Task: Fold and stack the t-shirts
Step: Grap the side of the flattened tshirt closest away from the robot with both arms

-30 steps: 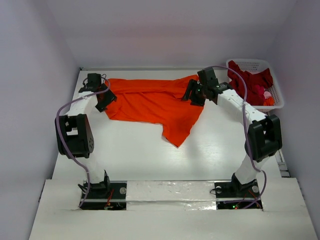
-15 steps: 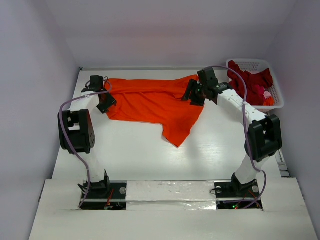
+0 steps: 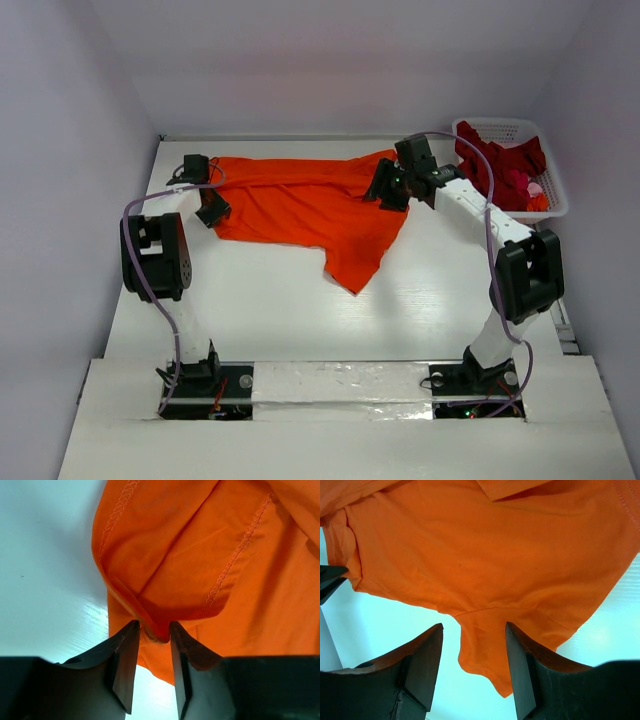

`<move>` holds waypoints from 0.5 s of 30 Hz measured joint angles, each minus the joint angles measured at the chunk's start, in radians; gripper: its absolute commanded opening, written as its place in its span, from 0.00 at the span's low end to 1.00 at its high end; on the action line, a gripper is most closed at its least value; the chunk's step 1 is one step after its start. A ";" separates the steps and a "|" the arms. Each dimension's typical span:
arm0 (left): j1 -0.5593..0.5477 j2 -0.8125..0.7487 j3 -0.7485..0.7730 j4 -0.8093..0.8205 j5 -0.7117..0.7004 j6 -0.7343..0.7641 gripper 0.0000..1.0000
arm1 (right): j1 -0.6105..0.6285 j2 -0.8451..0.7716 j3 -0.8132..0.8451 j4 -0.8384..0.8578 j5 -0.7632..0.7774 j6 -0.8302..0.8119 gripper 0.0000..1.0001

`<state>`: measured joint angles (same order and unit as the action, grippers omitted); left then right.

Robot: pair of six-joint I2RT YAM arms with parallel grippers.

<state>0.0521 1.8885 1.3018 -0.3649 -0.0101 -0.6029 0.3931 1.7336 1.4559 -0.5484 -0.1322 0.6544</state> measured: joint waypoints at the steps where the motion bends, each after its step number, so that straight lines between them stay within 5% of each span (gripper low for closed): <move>1: 0.000 0.002 0.000 0.001 -0.001 0.000 0.25 | 0.000 0.000 0.000 0.000 0.000 0.000 0.58; 11: 0.000 0.003 0.000 0.001 -0.008 0.000 0.00 | 0.000 0.000 0.000 0.006 -0.009 0.001 0.57; 15: 0.000 0.003 0.008 -0.008 -0.010 -0.001 0.00 | 0.000 0.000 -0.003 0.010 -0.017 0.001 0.59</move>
<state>0.0521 1.8915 1.3098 -0.3729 -0.0200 -0.6041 0.3931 1.7336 1.4525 -0.5385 -0.1493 0.6552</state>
